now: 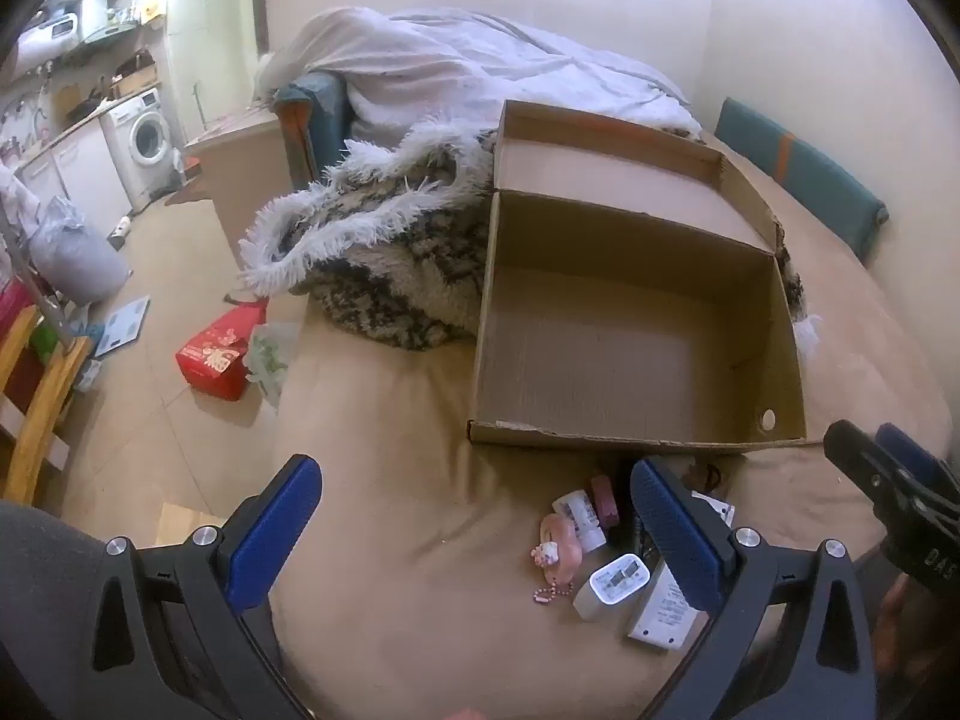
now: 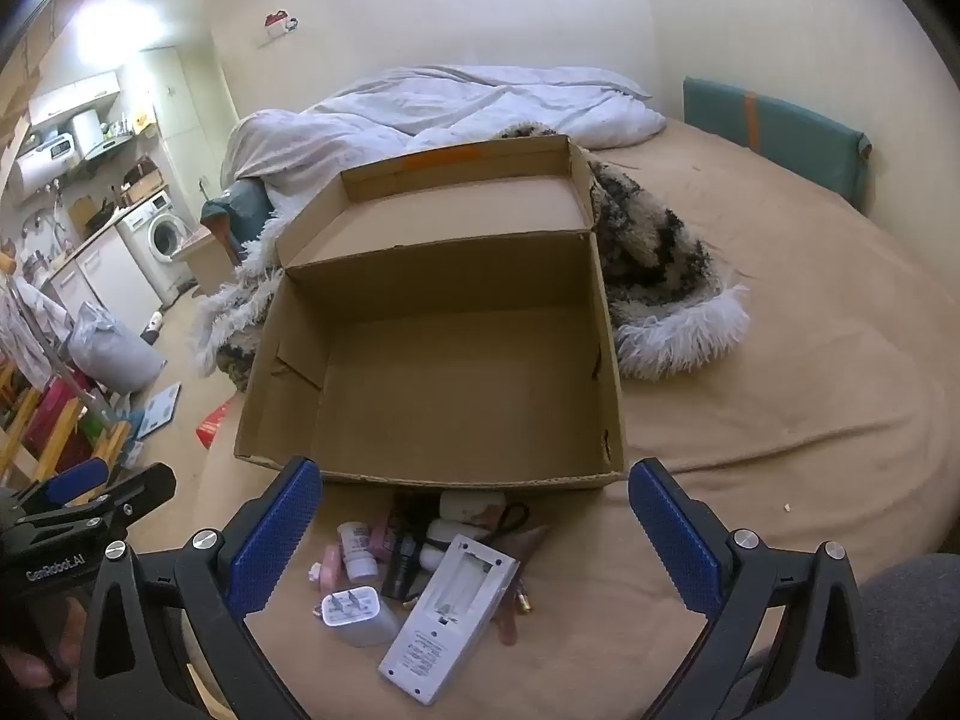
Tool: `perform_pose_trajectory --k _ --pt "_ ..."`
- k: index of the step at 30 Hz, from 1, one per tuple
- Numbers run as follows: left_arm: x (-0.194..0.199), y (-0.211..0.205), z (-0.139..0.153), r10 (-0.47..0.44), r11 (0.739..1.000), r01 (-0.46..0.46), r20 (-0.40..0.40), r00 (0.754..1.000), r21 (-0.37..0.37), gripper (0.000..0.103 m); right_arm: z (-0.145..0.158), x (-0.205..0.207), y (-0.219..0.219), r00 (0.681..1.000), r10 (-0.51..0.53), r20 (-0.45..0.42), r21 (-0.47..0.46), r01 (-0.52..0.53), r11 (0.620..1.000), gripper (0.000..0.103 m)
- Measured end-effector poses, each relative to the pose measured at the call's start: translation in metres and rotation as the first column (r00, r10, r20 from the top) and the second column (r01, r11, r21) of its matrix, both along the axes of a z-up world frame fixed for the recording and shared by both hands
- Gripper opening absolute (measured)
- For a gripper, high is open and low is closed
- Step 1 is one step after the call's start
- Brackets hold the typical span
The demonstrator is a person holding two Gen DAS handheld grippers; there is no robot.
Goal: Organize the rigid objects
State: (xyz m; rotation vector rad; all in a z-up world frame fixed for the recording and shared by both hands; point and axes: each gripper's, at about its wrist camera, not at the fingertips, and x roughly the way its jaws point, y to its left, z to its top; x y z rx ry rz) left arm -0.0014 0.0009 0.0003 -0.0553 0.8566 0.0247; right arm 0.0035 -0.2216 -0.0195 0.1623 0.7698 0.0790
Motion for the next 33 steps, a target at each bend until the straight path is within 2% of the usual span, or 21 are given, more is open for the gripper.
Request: perform_pose_trajectory --k 33 --pt "-0.0012 0.003 -0.0007 -0.002 1.0 0.002 -0.015 1.0 -0.011 0.103 0.0001 0.001 0.0023 1.0 0.0 0.017 -0.012 0.0 1.0 0.103"
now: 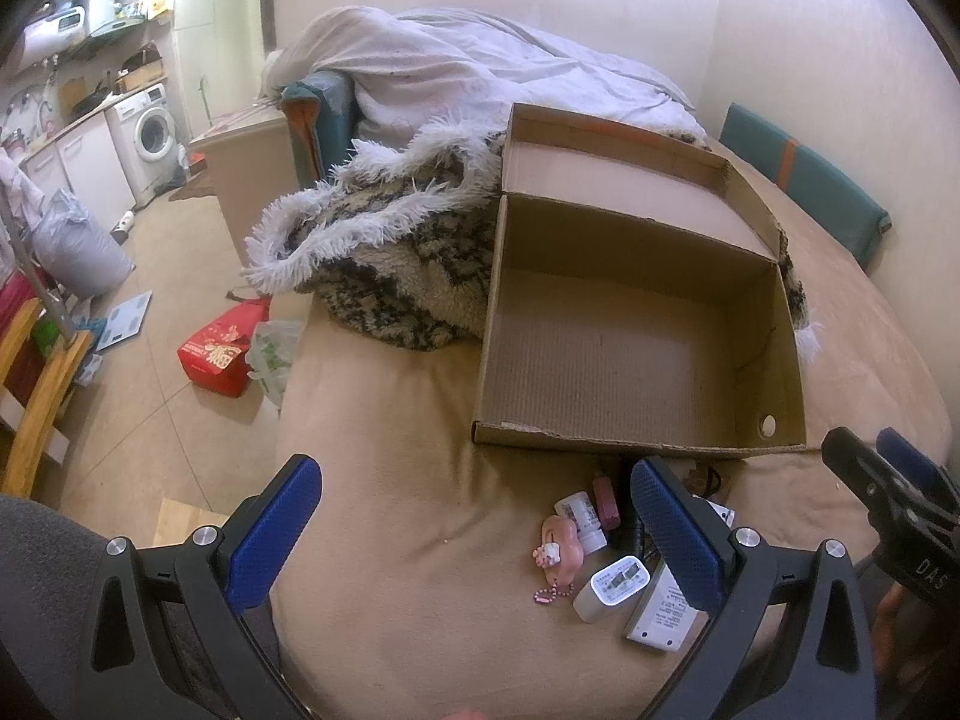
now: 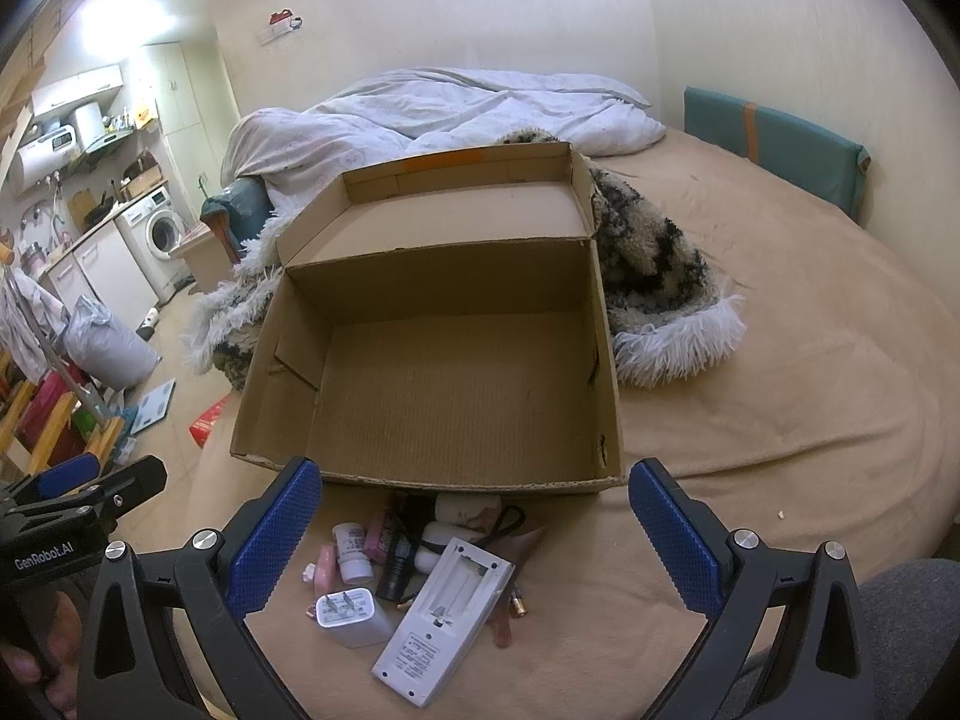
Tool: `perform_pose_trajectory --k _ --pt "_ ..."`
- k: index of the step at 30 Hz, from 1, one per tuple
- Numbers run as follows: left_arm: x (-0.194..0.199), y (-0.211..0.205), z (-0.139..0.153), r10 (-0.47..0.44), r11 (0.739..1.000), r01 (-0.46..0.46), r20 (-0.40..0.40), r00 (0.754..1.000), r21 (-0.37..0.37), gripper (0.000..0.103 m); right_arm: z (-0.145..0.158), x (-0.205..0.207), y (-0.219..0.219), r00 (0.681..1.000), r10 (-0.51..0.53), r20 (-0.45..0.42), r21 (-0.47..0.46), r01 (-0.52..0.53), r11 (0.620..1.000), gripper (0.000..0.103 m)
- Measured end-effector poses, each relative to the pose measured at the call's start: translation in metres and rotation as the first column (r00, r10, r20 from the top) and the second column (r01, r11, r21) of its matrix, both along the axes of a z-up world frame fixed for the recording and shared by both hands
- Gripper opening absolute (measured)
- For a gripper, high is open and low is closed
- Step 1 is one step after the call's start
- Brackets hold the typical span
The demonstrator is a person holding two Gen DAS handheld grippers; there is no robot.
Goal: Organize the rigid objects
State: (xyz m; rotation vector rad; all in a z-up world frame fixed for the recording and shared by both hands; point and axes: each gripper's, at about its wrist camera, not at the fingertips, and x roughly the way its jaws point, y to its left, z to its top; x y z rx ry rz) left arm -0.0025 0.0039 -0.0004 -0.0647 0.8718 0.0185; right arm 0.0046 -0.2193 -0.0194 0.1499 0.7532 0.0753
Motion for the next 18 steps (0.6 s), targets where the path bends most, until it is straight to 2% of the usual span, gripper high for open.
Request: perform_pose_trajectory --k 18 --pt "0.0027 0.0029 0.001 0.024 1.0 -0.024 0.0 1.0 0.002 0.103 0.0019 0.0021 -0.0033 1.0 -0.003 -0.007 0.002 0.003 1.0 0.103"
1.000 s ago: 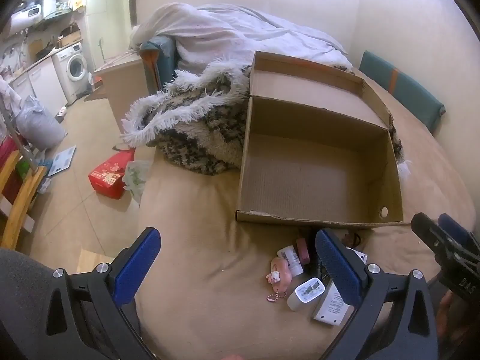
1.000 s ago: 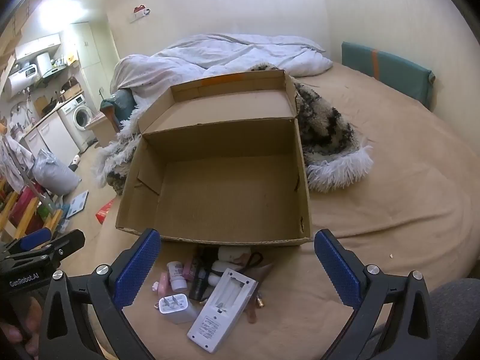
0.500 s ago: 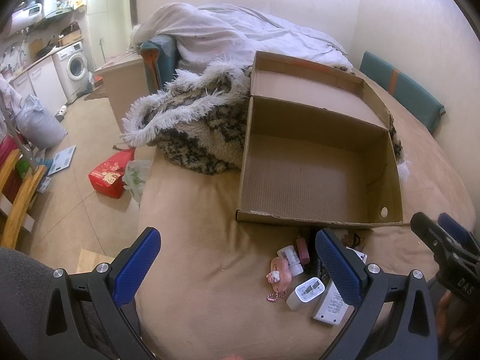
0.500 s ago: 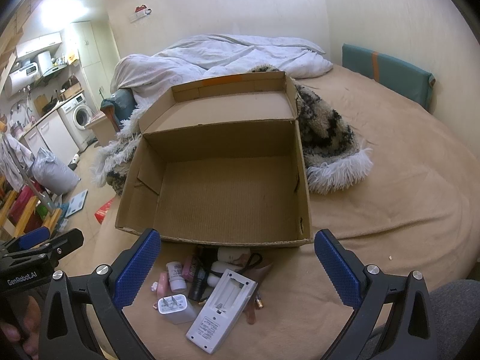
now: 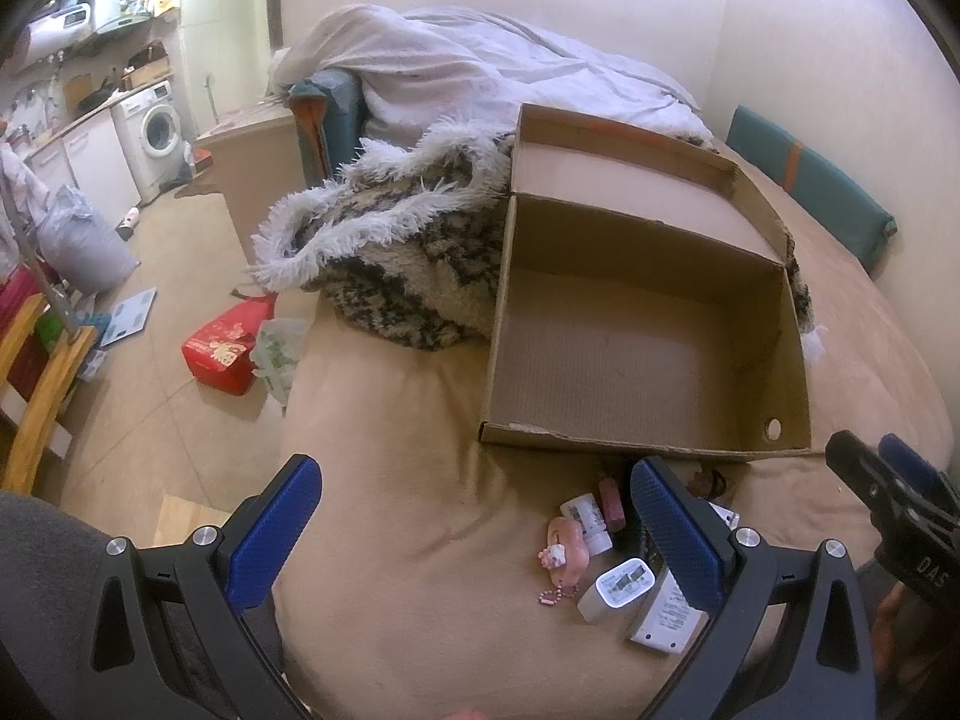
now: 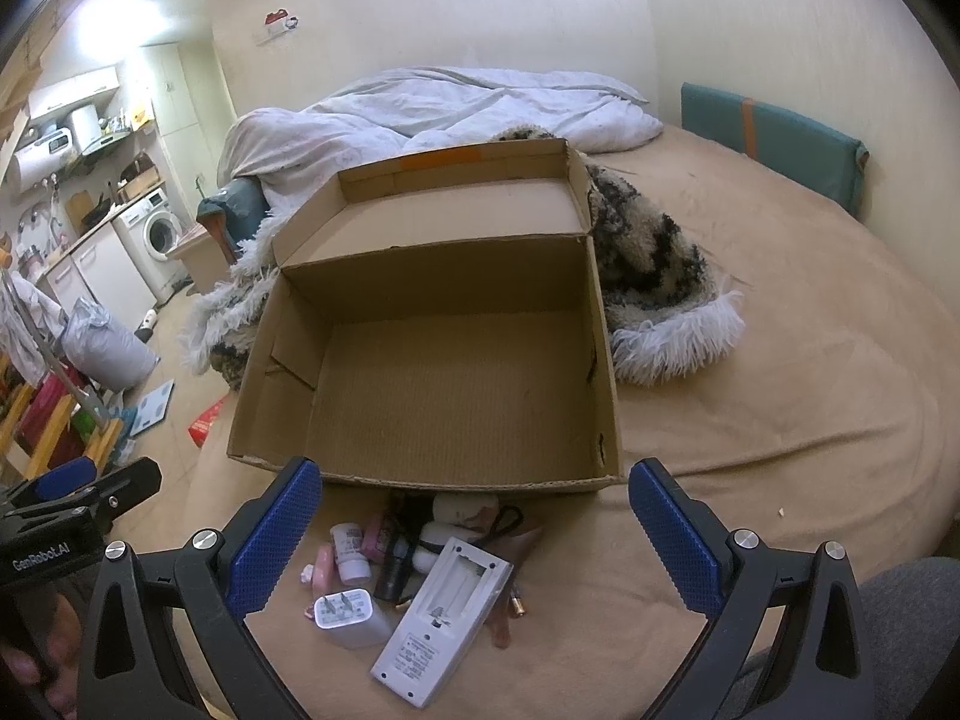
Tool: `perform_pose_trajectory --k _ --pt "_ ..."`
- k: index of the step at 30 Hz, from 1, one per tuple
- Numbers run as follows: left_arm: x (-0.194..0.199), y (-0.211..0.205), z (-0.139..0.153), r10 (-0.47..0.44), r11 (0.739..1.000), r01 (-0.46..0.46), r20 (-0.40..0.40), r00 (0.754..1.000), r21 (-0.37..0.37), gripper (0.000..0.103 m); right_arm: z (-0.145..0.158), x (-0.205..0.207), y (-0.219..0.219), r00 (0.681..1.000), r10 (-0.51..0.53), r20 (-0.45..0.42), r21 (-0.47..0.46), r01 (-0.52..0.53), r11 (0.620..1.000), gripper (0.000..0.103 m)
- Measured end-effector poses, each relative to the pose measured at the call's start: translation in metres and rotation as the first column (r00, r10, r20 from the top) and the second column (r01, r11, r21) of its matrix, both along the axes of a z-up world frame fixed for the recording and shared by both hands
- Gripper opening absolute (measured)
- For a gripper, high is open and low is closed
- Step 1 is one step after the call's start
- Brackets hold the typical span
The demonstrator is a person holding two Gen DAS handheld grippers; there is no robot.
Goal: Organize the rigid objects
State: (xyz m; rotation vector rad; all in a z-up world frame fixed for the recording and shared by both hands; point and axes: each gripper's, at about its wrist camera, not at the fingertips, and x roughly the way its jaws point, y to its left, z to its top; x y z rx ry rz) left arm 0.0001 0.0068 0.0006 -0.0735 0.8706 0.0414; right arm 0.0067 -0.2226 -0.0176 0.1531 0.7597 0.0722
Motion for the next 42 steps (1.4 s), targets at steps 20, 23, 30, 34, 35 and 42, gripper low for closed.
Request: perform_pose_trajectory --k 20,23,30,34,35,42 --pt "0.0001 -0.0016 -0.0024 0.002 1.0 -0.002 0.003 1.0 0.009 0.103 -0.0008 0.0004 0.0015 1.0 0.004 0.009 -0.01 -0.004 1.0 0.103" --pt "0.0 -0.0016 -0.0022 0.002 1.0 -0.002 0.005 1.0 0.007 0.103 -0.0009 -0.0013 0.0036 1.0 0.006 0.009 -0.014 -0.006 1.0 0.103" --pt "0.0009 -0.0013 -0.0022 0.001 1.0 -0.001 0.004 1.0 0.008 0.103 -0.0017 -0.0013 0.0058 1.0 0.008 0.008 -0.019 -0.008 1.0 0.103" --pt "0.0007 -0.0014 -0.0017 0.002 1.0 -0.002 0.003 1.0 0.009 0.103 -0.0018 -0.0011 0.0059 1.0 0.009 0.007 -0.02 -0.009 1.0 0.103" --pt "0.0005 -0.0014 -0.0016 0.001 1.0 -0.001 0.004 1.0 0.008 0.103 -0.0017 -0.0013 0.0058 1.0 0.009 0.008 -0.019 -0.009 1.0 0.103" --pt "0.0005 -0.0011 -0.0018 0.001 1.0 -0.001 0.003 1.0 0.01 0.103 -0.0017 -0.001 0.0056 1.0 0.009 0.008 -0.018 -0.009 1.0 0.103"
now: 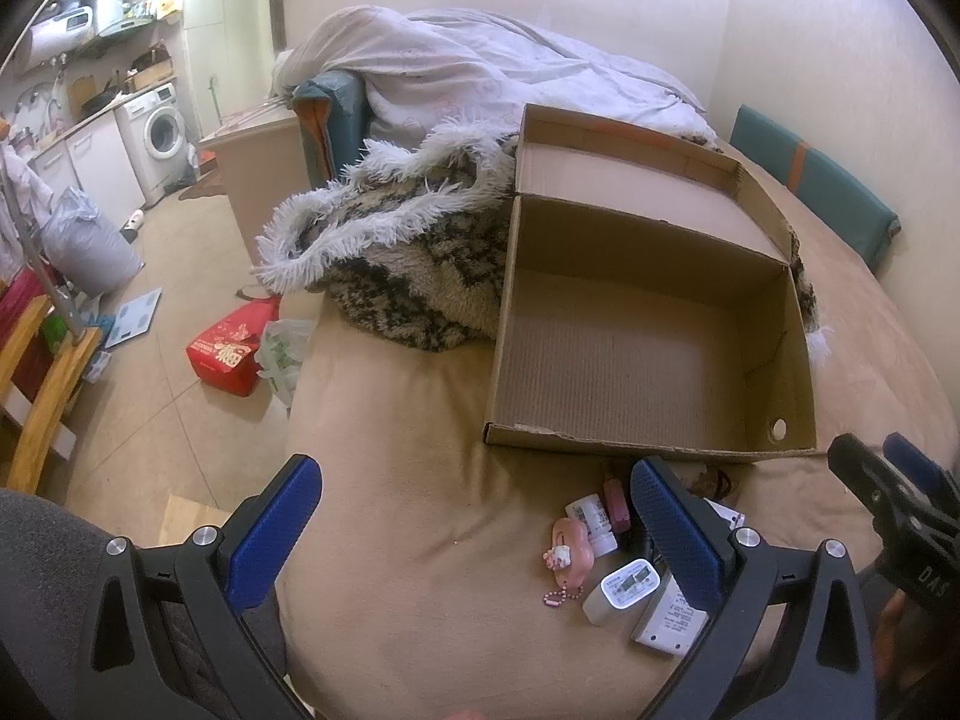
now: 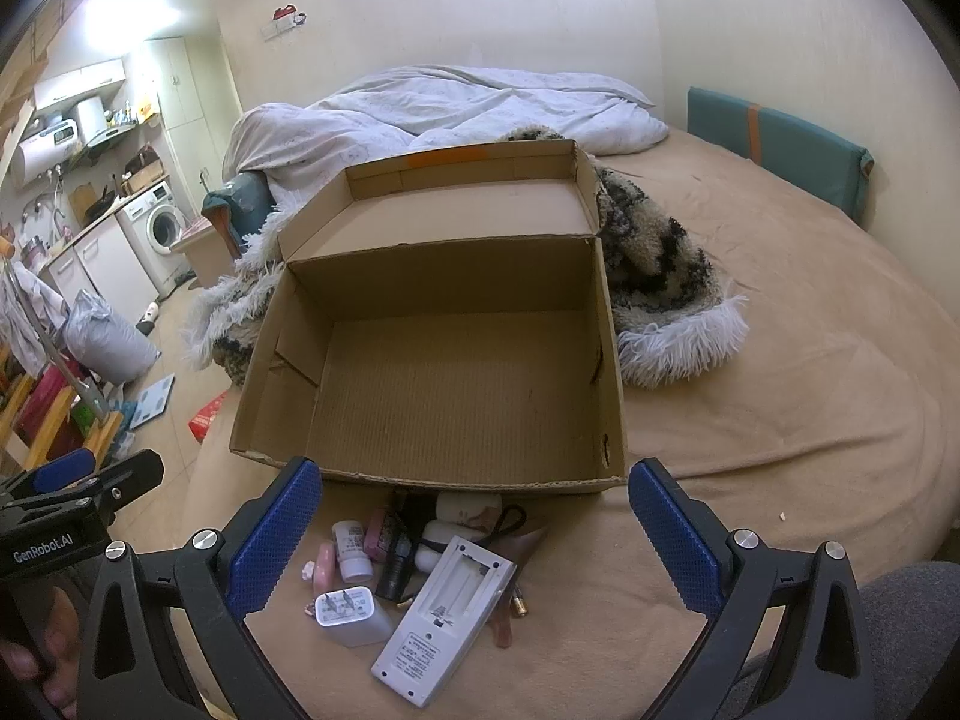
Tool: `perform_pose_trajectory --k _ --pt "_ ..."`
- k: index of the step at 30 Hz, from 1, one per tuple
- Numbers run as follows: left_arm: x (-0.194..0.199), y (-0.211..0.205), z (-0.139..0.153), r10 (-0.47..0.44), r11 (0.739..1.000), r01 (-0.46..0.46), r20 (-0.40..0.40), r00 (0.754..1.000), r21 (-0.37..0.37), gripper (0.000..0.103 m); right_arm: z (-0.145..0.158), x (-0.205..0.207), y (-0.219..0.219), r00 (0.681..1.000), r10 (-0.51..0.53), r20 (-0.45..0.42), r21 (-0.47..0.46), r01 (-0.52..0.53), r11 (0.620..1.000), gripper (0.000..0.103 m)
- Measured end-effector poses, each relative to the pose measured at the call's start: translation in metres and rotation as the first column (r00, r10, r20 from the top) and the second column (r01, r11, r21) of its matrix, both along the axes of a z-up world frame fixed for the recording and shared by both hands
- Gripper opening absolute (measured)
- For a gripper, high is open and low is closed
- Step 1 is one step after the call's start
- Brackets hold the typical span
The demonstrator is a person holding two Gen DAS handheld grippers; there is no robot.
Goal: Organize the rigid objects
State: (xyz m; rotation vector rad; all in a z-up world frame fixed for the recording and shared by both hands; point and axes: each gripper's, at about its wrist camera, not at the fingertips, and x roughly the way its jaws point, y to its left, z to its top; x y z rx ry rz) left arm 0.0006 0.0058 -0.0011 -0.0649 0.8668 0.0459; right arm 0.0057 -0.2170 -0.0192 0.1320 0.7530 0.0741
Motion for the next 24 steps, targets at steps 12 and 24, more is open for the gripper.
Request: perform_pose_trajectory --k 12,24 --pt "0.007 0.004 -0.012 0.01 1.0 -0.01 -0.092 0.996 0.001 0.103 -0.013 0.006 -0.006 0.995 0.027 -0.095 0.104 -0.017 0.994 0.103" --pt "0.045 0.01 -0.087 0.003 0.995 -0.047 -0.446 0.895 -0.089 0.083 -0.06 0.024 -0.008 0.93 0.101 -0.354 0.214 -0.024 0.977 0.103"
